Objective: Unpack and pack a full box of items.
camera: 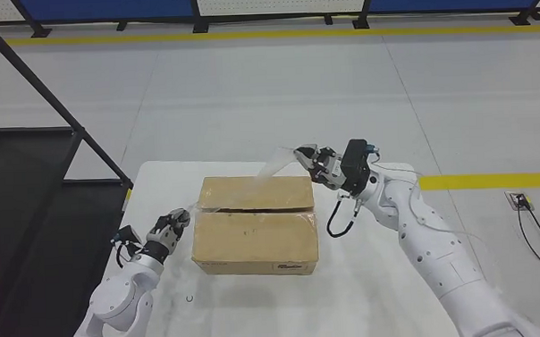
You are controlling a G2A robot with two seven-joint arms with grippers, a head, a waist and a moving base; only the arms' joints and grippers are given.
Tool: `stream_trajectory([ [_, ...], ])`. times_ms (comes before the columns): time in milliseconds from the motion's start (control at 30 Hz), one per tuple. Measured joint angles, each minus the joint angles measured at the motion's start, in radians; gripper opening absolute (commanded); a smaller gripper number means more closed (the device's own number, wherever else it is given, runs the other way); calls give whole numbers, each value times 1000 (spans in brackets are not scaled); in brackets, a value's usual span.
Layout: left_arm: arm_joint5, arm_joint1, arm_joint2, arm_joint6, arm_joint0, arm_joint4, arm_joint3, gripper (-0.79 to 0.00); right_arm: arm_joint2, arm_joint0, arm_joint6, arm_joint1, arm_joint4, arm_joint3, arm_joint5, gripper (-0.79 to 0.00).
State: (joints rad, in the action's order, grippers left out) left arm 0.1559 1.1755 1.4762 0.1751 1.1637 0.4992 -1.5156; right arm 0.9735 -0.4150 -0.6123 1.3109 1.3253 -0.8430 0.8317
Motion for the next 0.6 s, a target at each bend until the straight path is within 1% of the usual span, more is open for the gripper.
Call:
stream_trajectory([
  [200,-1,3,-1,1,-1,-2,4,-785,8,-8,22,0,-15,1,-8,-785],
  [233,0,3,-2,1,-1,-3,5,-776,11,-11,22,-1,-16,0,-7,-785],
  [267,1,3,-2,1,-2,-3,6,-745,13,-13,24,-1,-17,0,-6,-785],
  [367,3,5,-5,1,-4,-3,10,-545,18,-18,34,-2,-21,-2,-5,-785],
  [433,5,6,-6,-1,-6,-4,13,-449,22,-21,41,-3,-27,-1,-4,-785],
  [533,7,8,-6,-5,-7,-2,14,-397,30,-22,60,-4,-46,9,7,-785],
  [600,8,9,-6,-7,-7,0,14,-394,34,-20,73,-4,-58,14,15,-785],
])
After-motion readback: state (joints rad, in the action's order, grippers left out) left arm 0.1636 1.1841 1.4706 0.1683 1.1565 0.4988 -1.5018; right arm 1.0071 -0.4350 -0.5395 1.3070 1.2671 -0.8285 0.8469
